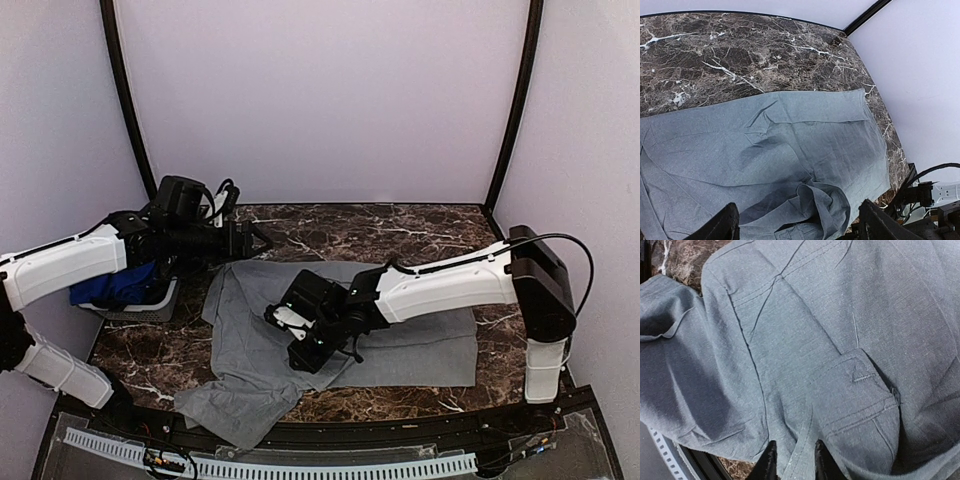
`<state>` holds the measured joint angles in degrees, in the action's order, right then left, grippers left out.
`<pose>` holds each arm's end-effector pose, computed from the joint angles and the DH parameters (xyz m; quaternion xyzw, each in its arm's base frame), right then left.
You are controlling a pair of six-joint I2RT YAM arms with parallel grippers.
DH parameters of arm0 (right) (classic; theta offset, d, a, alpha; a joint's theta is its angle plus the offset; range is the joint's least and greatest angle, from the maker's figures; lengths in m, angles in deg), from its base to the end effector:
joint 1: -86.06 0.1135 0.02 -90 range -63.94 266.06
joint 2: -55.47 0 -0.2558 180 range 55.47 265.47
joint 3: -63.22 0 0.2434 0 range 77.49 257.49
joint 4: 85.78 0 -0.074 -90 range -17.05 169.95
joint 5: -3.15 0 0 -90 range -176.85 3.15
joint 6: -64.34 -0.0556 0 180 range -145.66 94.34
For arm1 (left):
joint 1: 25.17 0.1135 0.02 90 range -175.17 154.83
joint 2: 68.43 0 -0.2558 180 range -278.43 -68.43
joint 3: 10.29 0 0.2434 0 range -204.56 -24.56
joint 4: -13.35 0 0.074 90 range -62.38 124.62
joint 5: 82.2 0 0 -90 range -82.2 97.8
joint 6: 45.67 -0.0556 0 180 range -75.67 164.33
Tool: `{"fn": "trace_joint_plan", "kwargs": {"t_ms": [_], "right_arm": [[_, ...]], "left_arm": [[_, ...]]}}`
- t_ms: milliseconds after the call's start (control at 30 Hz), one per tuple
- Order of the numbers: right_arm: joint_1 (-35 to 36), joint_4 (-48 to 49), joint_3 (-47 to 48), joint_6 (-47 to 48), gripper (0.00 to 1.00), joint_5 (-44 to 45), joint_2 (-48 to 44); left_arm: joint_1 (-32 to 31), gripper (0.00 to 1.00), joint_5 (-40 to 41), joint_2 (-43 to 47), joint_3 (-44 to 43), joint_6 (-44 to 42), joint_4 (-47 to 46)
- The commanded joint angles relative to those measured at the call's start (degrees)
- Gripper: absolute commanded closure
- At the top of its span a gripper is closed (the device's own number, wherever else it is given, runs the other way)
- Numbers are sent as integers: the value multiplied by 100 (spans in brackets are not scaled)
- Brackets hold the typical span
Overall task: Fold and stack the mixed laundry pile
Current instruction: Fold the flattened shirt at the center of the board.
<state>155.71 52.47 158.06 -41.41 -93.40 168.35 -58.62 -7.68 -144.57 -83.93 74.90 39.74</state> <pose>0.1387 0.3922 0.1621 -0.4501 0.8525 0.2170 0.1538 0.2535 -0.1852 0.2896 0.0899 0.8513 -0.3654 0.3657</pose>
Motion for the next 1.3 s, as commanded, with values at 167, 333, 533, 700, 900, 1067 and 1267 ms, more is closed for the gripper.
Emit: {"fn": "trace_joint_plan", "kwargs": {"t_ms": [167,333,533,700,900,1067,1267], "right_arm": [[15,-145,205,-154,56,-162,504],[21,-335,259,-197,52,76,749],[20,-621,281,-269,62,541,865],[89,-1104,502,-185,62,1119,1042],[268,-1486,517,-196,64,1754,1132],[277,-1472,472,-209,82,1723,1133],[266,-1424,600,-200,94,1743,764]], "left_arm": [[67,18,141,187,47,-113,176],[67,19,131,195,60,-122,173],[67,19,125,200,60,-150,168],[67,19,108,157,80,-169,162],[67,19,110,139,69,-153,140],[67,19,92,118,65,-152,133],[67,20,65,140,101,-148,124]]}}
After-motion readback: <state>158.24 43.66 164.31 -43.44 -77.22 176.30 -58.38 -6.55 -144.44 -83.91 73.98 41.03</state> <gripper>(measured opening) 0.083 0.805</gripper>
